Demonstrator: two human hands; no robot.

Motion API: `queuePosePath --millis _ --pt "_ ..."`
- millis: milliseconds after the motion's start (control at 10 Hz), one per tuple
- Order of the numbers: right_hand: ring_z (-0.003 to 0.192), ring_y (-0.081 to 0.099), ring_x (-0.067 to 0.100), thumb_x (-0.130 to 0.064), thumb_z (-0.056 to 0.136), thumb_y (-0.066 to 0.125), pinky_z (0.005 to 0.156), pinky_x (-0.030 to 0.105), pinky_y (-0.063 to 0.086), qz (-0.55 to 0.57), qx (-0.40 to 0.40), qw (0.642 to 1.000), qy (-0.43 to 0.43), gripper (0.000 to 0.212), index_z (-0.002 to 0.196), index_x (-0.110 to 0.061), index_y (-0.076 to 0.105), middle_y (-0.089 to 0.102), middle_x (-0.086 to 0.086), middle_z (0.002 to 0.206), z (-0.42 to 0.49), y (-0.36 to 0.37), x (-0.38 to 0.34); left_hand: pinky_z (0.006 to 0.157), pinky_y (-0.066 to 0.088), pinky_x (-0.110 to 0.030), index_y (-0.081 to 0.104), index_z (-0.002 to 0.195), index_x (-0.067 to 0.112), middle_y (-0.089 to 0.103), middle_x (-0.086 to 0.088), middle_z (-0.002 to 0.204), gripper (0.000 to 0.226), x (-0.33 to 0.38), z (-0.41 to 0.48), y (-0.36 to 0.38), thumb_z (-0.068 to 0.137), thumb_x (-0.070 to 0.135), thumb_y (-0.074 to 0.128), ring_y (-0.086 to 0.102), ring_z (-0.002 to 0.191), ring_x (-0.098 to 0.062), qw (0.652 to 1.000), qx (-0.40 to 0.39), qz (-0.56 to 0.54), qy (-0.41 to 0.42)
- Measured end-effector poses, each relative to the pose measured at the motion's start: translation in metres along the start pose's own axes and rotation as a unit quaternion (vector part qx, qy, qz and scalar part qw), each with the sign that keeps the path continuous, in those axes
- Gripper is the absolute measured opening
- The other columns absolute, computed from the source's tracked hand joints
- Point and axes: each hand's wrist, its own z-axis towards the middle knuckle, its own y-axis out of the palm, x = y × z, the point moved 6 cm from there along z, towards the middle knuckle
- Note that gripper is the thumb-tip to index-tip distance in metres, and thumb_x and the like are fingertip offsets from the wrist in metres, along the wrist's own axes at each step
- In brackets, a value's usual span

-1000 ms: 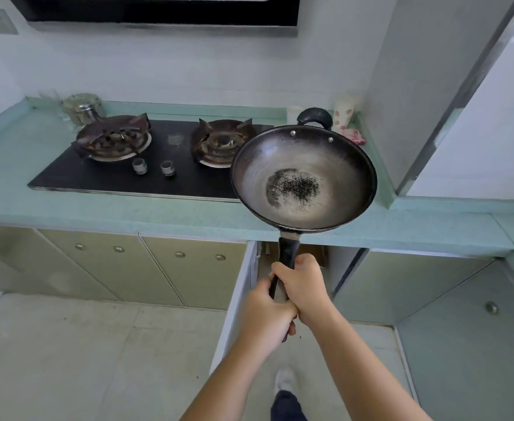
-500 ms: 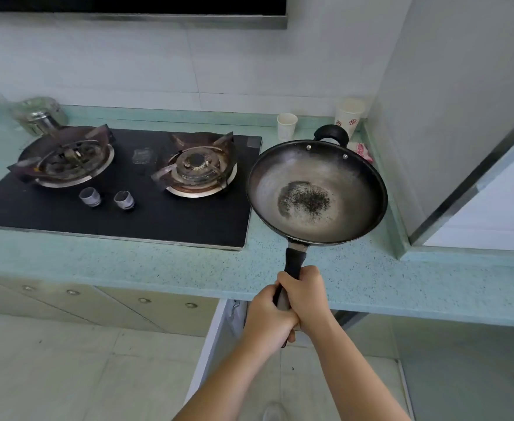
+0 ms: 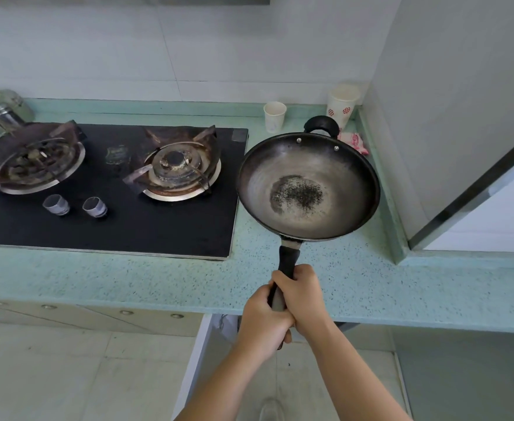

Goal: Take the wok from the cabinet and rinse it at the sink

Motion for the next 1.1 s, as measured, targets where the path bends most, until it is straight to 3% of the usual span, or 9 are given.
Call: queuePosePath --millis 100,300,500,600,700,800,900,1000,1100 --pt "0.05 0.045 0.017 -0.01 0.077 0.06 0.038 0.018 0.035 0.008 -0.001 1.0 0.003 0.014 0.072 -0.001 0.051 0.047 0.012 0.061 0.0 0.001 -0.001 0.032 0.029 -0.017 0.056 0.08 0.024 0.055 -0.005 0.054 0.031 0.002 0.002 -0.001 0.074 -0.005 0.049 0.046 0.028 -0.013 1.0 -0.001 0.005 0.01" --pt "0.058 0.055 0.021 -0.013 0.078 0.063 0.047 0.024 0.043 0.027 0.0 1.0 0.011 0.031 0.091 0.014 0.057 0.057 0.016 0.07 -0.001 0.001 0.001 0.037 0.04 -0.022 0.059 0.084 0.018 0.06 -0.004 0.056 0.02 0.001 0.003 -0.001 0.076 0.0 0.055 0.053 0.032 -0.011 1.0 0.003 0.008 0.028" --pt "0.071 0.065 0.025 -0.018 0.081 0.062 0.06 0.034 0.052 0.022 -0.011 0.999 0.023 0.03 0.098 0.006 0.058 0.067 0.02 0.086 -0.003 -0.004 0.002 0.067 0.056 -0.041 0.062 0.082 0.019 0.065 -0.003 0.068 0.019 0.001 0.0 -0.001 0.063 0.02 0.062 0.065 0.06 -0.016 0.998 0.005 -0.002 0.057" --pt "0.081 0.063 0.023 -0.019 0.086 0.06 0.068 0.035 0.054 0.022 -0.002 1.0 0.016 0.024 0.102 -0.002 0.053 0.066 0.008 0.088 -0.005 -0.014 0.0 0.062 0.052 -0.025 0.061 0.082 0.034 0.064 0.007 0.072 0.015 0.002 -0.004 -0.004 0.075 0.021 0.065 0.061 0.062 -0.001 0.997 0.005 0.008 0.081" --pt "0.092 0.063 0.024 -0.021 0.089 0.056 0.087 0.042 0.052 0.004 0.007 1.0 0.002 0.03 0.116 -0.01 0.05 0.063 -0.001 0.092 -0.012 -0.025 -0.005 0.068 0.051 -0.022 0.057 0.094 0.045 0.061 0.008 0.091 0.025 0.003 -0.008 -0.012 0.085 0.021 0.058 0.059 0.078 0.001 0.994 0.011 0.021 0.109" --pt "0.097 0.061 0.021 -0.024 0.09 0.053 0.079 0.03 0.049 -0.048 0.032 0.998 -0.038 0.033 0.121 -0.01 0.051 0.064 0.005 0.107 -0.02 -0.037 -0.016 0.085 0.039 -0.018 0.052 0.125 0.029 0.049 0.008 0.112 0.038 0.011 -0.012 -0.027 0.087 0.026 0.057 0.049 0.104 -0.004 0.979 0.036 0.121 0.161" --pt "0.102 0.059 0.02 -0.024 0.091 0.052 0.084 0.03 0.045 -0.055 0.062 0.994 -0.069 0.032 0.121 -0.011 0.053 0.064 0.007 0.114 -0.036 -0.048 -0.036 0.092 0.031 -0.017 0.051 0.129 0.02 0.048 0.006 0.123 0.042 0.03 -0.023 -0.046 0.088 0.027 0.056 0.044 0.119 -0.009 0.948 0.067 0.193 0.245" --pt "0.096 0.054 0.011 -0.023 0.093 0.05 0.081 0.024 0.038 -0.102 0.098 0.98 -0.141 0.031 0.122 -0.013 0.053 0.062 0.0 0.11 -0.058 -0.057 -0.068 0.091 0.033 -0.021 0.053 0.128 0.013 0.052 -0.002 0.123 0.043 0.052 -0.037 -0.063 0.087 0.028 0.057 0.047 0.117 -0.018 0.9 0.111 0.266 0.327" --pt "0.099 0.054 0.011 -0.023 0.093 0.05 0.083 0.019 0.037 -0.178 0.142 0.946 -0.231 0.035 0.126 -0.012 0.052 0.059 0.001 0.12 -0.09 -0.06 -0.104 0.08 0.046 -0.035 0.062 0.116 0.006 0.061 -0.01 0.109 0.046 0.077 -0.054 -0.074 0.079 0.033 0.054 0.058 0.098 -0.03 0.84 0.16 0.32 0.408"
